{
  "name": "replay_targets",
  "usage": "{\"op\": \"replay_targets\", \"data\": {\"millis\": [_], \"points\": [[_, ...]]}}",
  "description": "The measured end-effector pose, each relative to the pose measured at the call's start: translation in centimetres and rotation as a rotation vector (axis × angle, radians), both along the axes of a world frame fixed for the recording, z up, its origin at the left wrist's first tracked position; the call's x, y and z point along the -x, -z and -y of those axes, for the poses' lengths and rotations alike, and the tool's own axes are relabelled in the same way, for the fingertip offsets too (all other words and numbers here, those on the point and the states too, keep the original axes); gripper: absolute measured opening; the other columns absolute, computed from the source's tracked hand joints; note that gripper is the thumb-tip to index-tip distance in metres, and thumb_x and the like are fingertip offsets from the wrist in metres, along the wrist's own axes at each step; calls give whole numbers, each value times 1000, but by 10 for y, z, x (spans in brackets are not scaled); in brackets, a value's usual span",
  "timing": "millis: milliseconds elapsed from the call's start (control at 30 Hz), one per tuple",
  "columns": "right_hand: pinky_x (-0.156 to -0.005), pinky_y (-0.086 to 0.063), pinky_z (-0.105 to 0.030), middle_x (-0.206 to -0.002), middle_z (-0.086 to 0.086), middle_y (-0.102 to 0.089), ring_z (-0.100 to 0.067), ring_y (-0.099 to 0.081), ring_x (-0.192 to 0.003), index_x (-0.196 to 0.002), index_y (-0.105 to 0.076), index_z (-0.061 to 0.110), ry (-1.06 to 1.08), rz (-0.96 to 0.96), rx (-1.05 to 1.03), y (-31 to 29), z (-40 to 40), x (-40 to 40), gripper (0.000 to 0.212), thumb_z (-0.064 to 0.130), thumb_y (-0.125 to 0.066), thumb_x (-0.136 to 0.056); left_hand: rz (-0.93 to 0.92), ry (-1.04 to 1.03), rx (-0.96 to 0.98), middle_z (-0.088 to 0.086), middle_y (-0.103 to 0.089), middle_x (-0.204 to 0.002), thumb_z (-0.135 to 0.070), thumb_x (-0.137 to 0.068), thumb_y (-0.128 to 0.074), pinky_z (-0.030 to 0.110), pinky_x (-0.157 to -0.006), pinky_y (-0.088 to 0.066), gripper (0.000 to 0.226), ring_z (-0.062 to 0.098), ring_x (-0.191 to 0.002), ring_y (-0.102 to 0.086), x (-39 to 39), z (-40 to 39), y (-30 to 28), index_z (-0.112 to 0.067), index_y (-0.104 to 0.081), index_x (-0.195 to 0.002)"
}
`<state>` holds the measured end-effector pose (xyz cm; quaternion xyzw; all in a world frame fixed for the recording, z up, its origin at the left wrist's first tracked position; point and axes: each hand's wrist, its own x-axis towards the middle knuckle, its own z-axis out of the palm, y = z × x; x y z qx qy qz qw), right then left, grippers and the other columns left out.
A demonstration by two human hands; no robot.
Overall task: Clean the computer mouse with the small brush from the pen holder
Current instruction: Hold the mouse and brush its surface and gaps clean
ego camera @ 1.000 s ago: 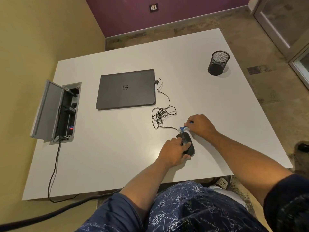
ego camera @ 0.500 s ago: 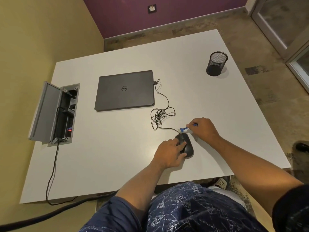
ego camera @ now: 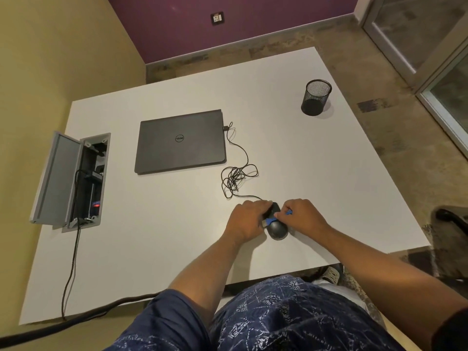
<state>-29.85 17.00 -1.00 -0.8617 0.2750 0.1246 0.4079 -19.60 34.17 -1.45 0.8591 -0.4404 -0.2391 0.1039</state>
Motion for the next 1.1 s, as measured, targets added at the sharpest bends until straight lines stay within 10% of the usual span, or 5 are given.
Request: {"op": "replay_targets", "data": {"millis": [767, 1100], "points": [[-59, -39, -9, -69, 9, -70, 3, -57, -61, -73, -72, 19, 12, 123, -110, 4, 16, 45, 21, 34, -78, -87, 147, 263, -170, 1, -32, -166, -21, -89, -49, 41, -89, -44, 71, 33, -122, -56, -1, -1, 12, -21, -34, -158], [-65, -42, -22, -73, 9, -71, -5, -57, -66, -76, -75, 21, -56, 62, -122, 6, 28, 57, 19, 37, -78, -85, 140, 260, -168, 3, -32, -165, -23, -88, -50, 44, -92, -47, 72, 35, -122, -56, 1, -2, 12, -20, -33, -159]]}}
